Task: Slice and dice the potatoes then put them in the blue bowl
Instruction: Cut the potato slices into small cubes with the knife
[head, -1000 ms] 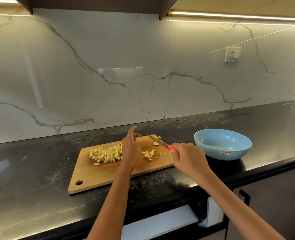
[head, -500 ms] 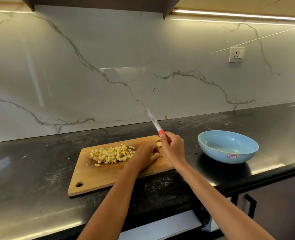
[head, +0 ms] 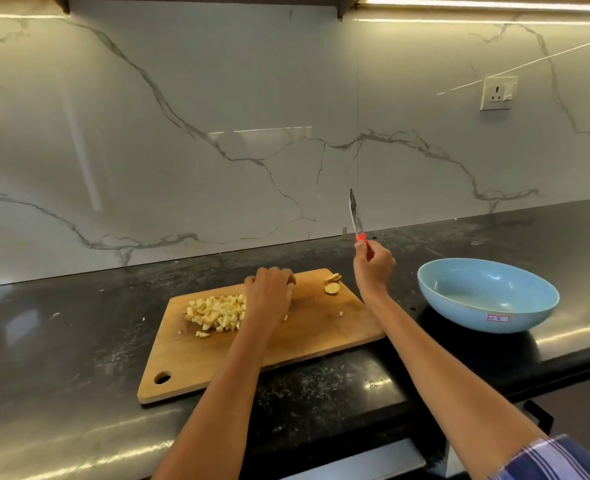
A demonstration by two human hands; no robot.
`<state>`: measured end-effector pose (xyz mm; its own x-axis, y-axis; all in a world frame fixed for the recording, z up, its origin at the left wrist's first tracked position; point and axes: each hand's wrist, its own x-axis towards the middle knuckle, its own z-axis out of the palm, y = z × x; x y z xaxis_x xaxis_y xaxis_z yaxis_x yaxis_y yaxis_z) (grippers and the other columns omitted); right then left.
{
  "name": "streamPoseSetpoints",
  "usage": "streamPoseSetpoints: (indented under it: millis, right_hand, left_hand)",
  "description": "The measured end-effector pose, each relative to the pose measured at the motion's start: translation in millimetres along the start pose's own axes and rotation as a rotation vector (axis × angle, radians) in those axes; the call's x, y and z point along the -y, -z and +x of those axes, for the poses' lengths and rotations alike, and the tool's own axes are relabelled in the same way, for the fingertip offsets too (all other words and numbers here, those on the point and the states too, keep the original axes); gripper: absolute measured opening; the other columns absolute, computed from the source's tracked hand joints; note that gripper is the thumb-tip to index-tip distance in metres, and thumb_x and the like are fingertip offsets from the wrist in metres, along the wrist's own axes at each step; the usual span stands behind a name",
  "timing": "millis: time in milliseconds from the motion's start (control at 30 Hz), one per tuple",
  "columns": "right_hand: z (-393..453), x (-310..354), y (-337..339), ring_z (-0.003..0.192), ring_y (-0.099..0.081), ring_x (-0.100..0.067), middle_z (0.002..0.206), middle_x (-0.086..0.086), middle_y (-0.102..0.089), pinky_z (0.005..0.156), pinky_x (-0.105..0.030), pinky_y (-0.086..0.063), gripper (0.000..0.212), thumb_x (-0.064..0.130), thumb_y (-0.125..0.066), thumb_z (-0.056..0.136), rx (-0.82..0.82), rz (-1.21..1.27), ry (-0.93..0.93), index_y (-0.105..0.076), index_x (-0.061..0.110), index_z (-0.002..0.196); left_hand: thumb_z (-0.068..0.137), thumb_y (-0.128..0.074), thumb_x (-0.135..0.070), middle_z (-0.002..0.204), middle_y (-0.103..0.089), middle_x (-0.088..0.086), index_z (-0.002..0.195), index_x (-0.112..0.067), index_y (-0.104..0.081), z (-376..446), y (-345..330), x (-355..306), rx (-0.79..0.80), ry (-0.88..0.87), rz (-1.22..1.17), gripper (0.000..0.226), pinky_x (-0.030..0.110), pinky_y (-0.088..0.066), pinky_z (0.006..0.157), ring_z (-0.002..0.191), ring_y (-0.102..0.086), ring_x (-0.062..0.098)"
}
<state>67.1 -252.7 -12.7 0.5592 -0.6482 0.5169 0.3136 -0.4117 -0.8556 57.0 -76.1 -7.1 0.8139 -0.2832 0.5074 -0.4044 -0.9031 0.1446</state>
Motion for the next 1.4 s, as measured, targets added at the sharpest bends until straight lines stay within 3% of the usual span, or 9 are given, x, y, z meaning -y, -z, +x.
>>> streamPoseSetpoints:
  millis: [200, 300, 533, 700, 833, 967, 1067, 1233, 1400]
  right_hand:
    - [0.7, -2.1, 3.5, 0.055, -0.046, -0.006, 0.065, -0.005, -0.055, 0.052, -0.02, -0.034, 0.028, 0.015, -0.047, 0.097, -0.025, 0.064, -0.074, -0.062, 0.003, 0.077]
    - [-0.9, -0.7, 4.4, 0.055, -0.046, -0.006, 0.065, -0.005, -0.056, 0.052, -0.019, -0.033, 0.028, 0.016, -0.047, 0.097, -0.008, 0.051, -0.066, -0.062, 0.003, 0.077]
    - [-1.7, -5.9, -0.6, 0.059, -0.048, -0.01, 0.065, -0.001, -0.055, 0.052, -0.02, -0.034, 0.03, 0.024, -0.047, 0.098, 0.104, -0.045, -0.078, -0.06, 0.009, 0.075]
    - [-0.5, -10.9, -2.2, 0.054, -0.043, -0.009, 0.058, 0.001, -0.047, 0.053, -0.022, -0.032, 0.034, 0.032, -0.057, 0.091, 0.227, -0.133, -0.159, -0.05, 0.014, 0.063]
    - [1.9, -16.4, -8.0, 0.065, -0.051, -0.014, 0.077, -0.004, -0.056, 0.05, -0.023, -0.031, 0.036, 0.043, -0.063, 0.084, 0.32, -0.252, -0.277, -0.06, 0.007, 0.088]
    - [5.9, -19.6, -9.6, 0.07, -0.052, -0.015, 0.082, -0.004, -0.056, 0.052, -0.023, -0.035, 0.024, 0.031, -0.06, 0.089, 0.391, -0.292, -0.323, -0.057, 0.009, 0.097]
    - [7.3, -19.7, -9.0, 0.066, -0.049, -0.011, 0.075, 0.0, -0.05, 0.06, -0.024, -0.04, 0.014, 0.025, -0.059, 0.09, 0.483, -0.32, -0.283, -0.054, 0.012, 0.086]
    - [8.3, -16.6, -8.5, 0.057, -0.046, -0.01, 0.064, 0.0, -0.048, 0.055, -0.024, -0.037, 0.03, 0.023, -0.058, 0.09, 0.557, -0.43, -0.138, -0.048, 0.014, 0.063]
    - [6.1, -12.9, -5.8, 0.069, -0.054, -0.013, 0.079, -0.004, -0.06, 0.059, -0.021, -0.041, 0.014, 0.023, -0.063, 0.088, 0.666, -0.528, 0.042, -0.065, 0.009, 0.085]
  left_hand:
    - [0.09, -0.057, -0.03, 0.099, -0.067, -0.002, 0.1, -0.018, -0.068, -16.6, 2.5, -33.7, 0.108, -0.25, -0.385, 0.019, 0.024, -0.044, 0.084, 0.087, -0.054, 0.006]
    - [0.087, -0.061, -0.027, 0.101, -0.066, -0.004, 0.099, -0.021, -0.067, -16.7, -6.3, -47.7, 0.265, -0.334, -0.359, 0.014, 0.026, -0.045, 0.086, 0.092, -0.055, 0.007]
    - [0.091, -0.055, -0.029, 0.108, -0.062, -0.002, 0.1, -0.021, -0.061, -9.1, -3.9, -35.7, 0.261, -0.131, -0.124, 0.014, 0.038, -0.039, 0.099, 0.102, -0.053, 0.015]
    - [0.09, -0.05, -0.003, 0.113, -0.063, -0.001, 0.101, -0.021, -0.065, -9.1, 6.1, -13.6, 0.131, 0.11, -0.025, 0.026, 0.046, -0.024, 0.107, 0.114, -0.049, 0.019]
    - [0.088, -0.045, 0.003, 0.11, -0.064, 0.0, 0.101, -0.021, -0.066, -6.5, 6.3, -10.6, 0.028, 0.202, -0.105, 0.035, 0.043, -0.024, 0.101, 0.11, -0.05, 0.021]
    - [0.092, -0.044, -0.004, 0.108, -0.065, 0.001, 0.101, -0.019, -0.066, -2.8, 5.6, -9.4, -0.016, 0.254, -0.184, 0.028, 0.044, -0.025, 0.103, 0.109, -0.051, 0.02]
    - [0.092, -0.045, -0.005, 0.107, -0.065, 0.001, 0.099, -0.019, -0.066, -2.3, 6.9, -10.0, -0.048, 0.27, -0.22, 0.027, 0.043, -0.026, 0.102, 0.108, -0.051, 0.02]
    - [0.091, -0.048, -0.007, 0.107, -0.065, 0.002, 0.1, -0.019, -0.067, -1.7, 8.0, -7.5, -0.036, 0.291, -0.269, 0.024, 0.045, -0.027, 0.101, 0.109, -0.051, 0.022]
    - [0.091, -0.049, -0.008, 0.108, -0.065, 0.002, 0.1, -0.019, -0.067, -3.1, 10.2, -8.8, -0.024, 0.297, -0.282, 0.023, 0.045, -0.028, 0.1, 0.11, -0.051, 0.021]
